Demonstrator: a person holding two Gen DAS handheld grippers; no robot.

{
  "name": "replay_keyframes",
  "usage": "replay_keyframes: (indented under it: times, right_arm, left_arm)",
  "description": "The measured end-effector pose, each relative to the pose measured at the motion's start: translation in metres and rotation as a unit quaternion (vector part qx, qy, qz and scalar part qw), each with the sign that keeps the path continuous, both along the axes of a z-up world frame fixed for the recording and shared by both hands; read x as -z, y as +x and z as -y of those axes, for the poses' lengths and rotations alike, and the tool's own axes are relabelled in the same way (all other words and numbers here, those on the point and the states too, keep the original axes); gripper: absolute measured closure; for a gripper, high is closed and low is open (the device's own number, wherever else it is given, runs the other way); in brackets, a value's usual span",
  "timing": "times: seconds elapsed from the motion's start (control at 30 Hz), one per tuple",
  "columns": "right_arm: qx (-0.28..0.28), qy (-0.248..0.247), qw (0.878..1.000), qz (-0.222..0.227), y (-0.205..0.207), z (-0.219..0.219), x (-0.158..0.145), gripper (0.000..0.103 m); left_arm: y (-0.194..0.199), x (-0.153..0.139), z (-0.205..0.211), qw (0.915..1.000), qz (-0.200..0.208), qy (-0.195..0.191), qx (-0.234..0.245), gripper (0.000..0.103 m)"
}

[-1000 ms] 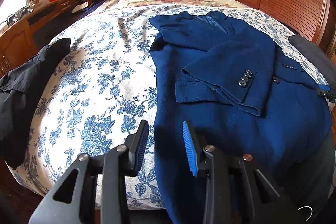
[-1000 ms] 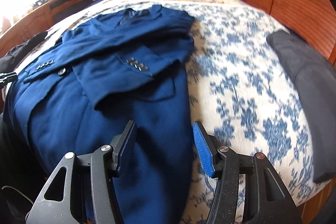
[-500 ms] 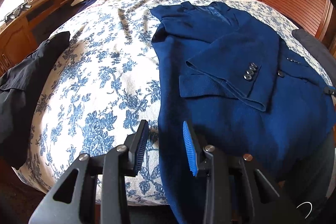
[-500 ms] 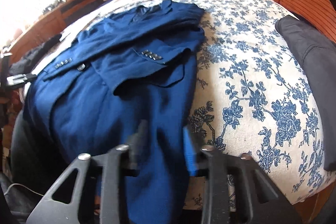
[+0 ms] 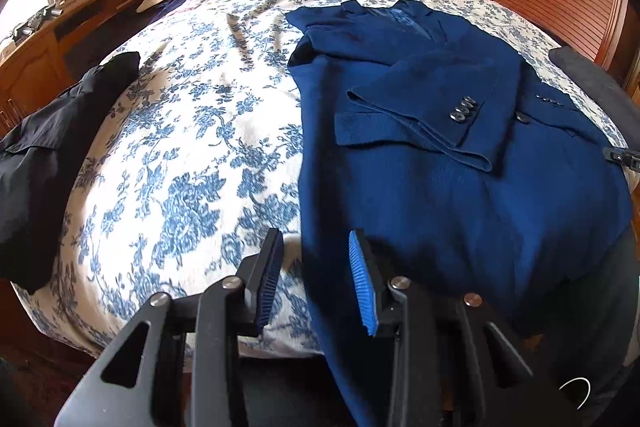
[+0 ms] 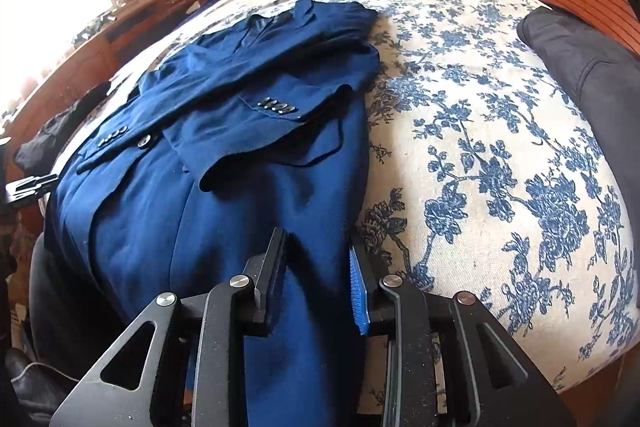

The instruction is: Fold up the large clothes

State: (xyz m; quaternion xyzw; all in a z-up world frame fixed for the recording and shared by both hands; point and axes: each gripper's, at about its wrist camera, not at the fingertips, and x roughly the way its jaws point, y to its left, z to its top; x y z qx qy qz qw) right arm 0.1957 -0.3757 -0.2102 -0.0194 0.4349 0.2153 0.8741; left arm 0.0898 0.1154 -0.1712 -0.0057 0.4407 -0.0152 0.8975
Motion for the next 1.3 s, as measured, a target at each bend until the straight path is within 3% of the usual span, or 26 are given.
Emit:
replay_keyframes:
  times: [0.13, 0.2, 0.3, 0.37, 0.47, 0.6, 0.83, 1.1, 1.2, 1.3]
  right_arm:
    - [-0.009, -0.014, 1.000, -0.001, 0.004, -0.008, 0.001, 0.068]
    - [-0.012, -0.017, 1.000, 0.001, 0.005, -0.009, 0.002, 0.068]
    - [-0.010, -0.016, 1.000, 0.004, 0.005, -0.009, 0.002, 0.069]
    - [-0.006, -0.014, 1.000, 0.008, 0.004, -0.009, 0.001, 0.079]
    - [-0.012, -0.001, 1.000, 0.014, 0.002, -0.010, -0.006, 0.097]
    - [-0.018, 0.034, 0.999, 0.030, -0.003, -0.012, -0.027, 0.100]
    - [-0.025, 0.124, 0.987, 0.102, -0.022, -0.008, -0.112, 0.101]
    - [-0.063, 0.181, 0.963, 0.187, -0.071, 0.006, -0.209, 0.101]
    - [-0.072, 0.189, 0.955, 0.216, -0.090, 0.015, -0.232, 0.101]
    - [-0.066, 0.181, 0.956, 0.222, -0.083, 0.018, -0.236, 0.101]
  left_arm:
    - [-0.004, 0.002, 0.001, 0.9998, 0.004, -0.016, -0.009, 0.072]
    - [-0.005, 0.003, 0.002, 0.9998, 0.006, -0.020, -0.007, 0.077]
    - [-0.005, 0.003, 0.005, 0.9998, 0.006, -0.019, -0.001, 0.092]
    - [-0.005, 0.001, 0.007, 0.9996, 0.004, -0.026, 0.007, 0.101]
    - [-0.008, -0.011, 0.014, 0.9995, 0.020, -0.020, 0.015, 0.102]
    - [-0.019, -0.049, 0.020, 0.9969, 0.065, -0.042, 0.016, 0.102]
    - [-0.040, -0.132, 0.036, 0.9878, 0.143, -0.044, 0.043, 0.102]
    - [-0.086, -0.228, 0.049, 0.9693, 0.234, -0.038, 0.065, 0.102]
    - [-0.093, -0.242, 0.050, 0.9650, 0.250, -0.046, 0.065, 0.102]
    - [-0.075, -0.239, 0.048, 0.9662, 0.247, -0.044, 0.061, 0.102]
